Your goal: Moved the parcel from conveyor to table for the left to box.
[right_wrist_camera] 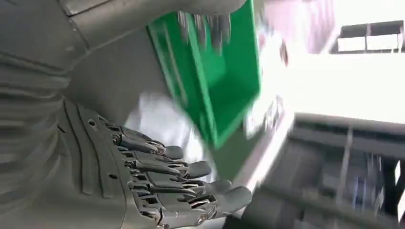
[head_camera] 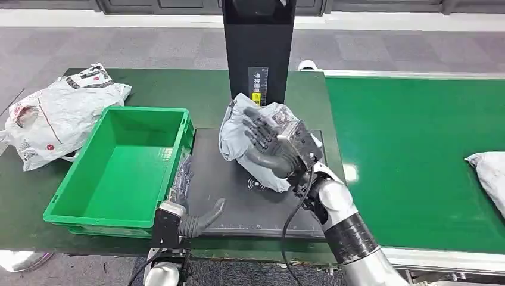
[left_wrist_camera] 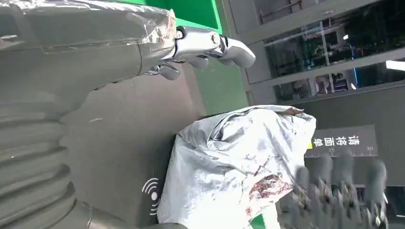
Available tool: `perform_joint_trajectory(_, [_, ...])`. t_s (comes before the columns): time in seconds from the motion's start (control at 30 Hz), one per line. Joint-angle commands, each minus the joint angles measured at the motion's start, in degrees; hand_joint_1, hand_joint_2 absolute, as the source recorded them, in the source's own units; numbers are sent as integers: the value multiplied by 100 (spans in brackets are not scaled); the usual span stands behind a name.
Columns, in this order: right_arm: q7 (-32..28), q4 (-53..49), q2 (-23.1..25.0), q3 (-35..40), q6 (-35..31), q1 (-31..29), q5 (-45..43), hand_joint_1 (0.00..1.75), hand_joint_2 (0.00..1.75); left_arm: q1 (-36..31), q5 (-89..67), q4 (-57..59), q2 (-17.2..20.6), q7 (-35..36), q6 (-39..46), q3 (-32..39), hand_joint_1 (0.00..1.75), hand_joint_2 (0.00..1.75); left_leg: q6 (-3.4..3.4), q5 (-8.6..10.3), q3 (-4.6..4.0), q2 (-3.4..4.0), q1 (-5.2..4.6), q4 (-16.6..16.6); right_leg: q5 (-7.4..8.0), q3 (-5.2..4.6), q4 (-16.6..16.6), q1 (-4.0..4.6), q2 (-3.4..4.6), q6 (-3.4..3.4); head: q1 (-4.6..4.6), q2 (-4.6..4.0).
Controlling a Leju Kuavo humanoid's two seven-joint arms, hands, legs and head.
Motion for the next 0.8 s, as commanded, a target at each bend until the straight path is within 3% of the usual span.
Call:
perform_joint_trajectory(0.03, [99,448,117,1442,225,-218,-253,0,175,-103,15,80,100,57,58,177,0,175,-4,-1,11,12,3,-9,1,8,-8,4,11,-5,-2,0])
perform_joint_trajectory(0.17, [61,479,171,1871,171,-123,-371,0,175,-22,23,8,110,79,263,377,0,175,-3,-3,15,22,6,-10,2,10,-8,5,21,-5,-2,0])
perform_joint_trajectory(0.27, [27,137,-131,1985,-42,98,-662,0,175,-64,75,34,124,80,246,404,0,175,-3,2,20,5,8,-20,1,21,-18,7,4,-7,-2,0])
perform_joint_trajectory(0.43, [-50,-82,-231,1831,-150,99,-844,0,175,-57,75,13,114,81,268,403,0,175,-1,3,8,-1,7,-9,2,12,-14,7,-2,-5,0,0])
perform_joint_trajectory(0.53, [-332,-986,-474,1304,-815,402,-665,0,175,95,68,-181,78,130,344,549,0,175,-1,3,2,-11,5,-6,-1,7,-8,4,-10,-4,0,0])
perform_joint_trajectory(0.57, [-404,-1387,-596,1140,-1029,571,-491,0,0,159,52,-255,62,150,359,617,0,175,-1,3,1,-11,3,-4,-3,5,-6,2,-13,-3,-2,0])
perform_joint_trajectory(0.63, [-562,-2442,-803,653,-1565,1146,7,0,0,351,18,-493,22,168,379,776,0,175,0,2,1,-22,7,-4,-5,11,-11,6,-23,-2,-2,0])
perform_joint_trajectory(0.67, [-534,-2934,-941,517,-1613,1422,99,0,175,429,7,-598,31,177,360,812,0,175,1,2,7,-27,7,-12,-7,19,-19,7,-29,-3,-2,0])
perform_joint_trajectory(0.7, [-710,-3581,-939,133,-1885,1917,309,0,175,490,4,-685,7,181,330,883,0,175,1,1,4,-30,7,-7,-9,16,-15,6,-32,-2,-2,0])
perform_joint_trajectory(0.77, [-630,-4108,-1051,-51,-1758,2297,354,0,175,532,-3,-742,-6,174,272,927,0,175,2,-2,5,-52,9,-8,-17,25,-19,8,-54,-1,-2,0])
perform_joint_trajectory(0.8, [-823,-4542,-871,-500,-2033,2778,519,0,175,531,-14,-740,-36,174,247,970,0,175,3,-4,0,-42,9,-3,-13,15,-15,8,-44,-1,-2,0])
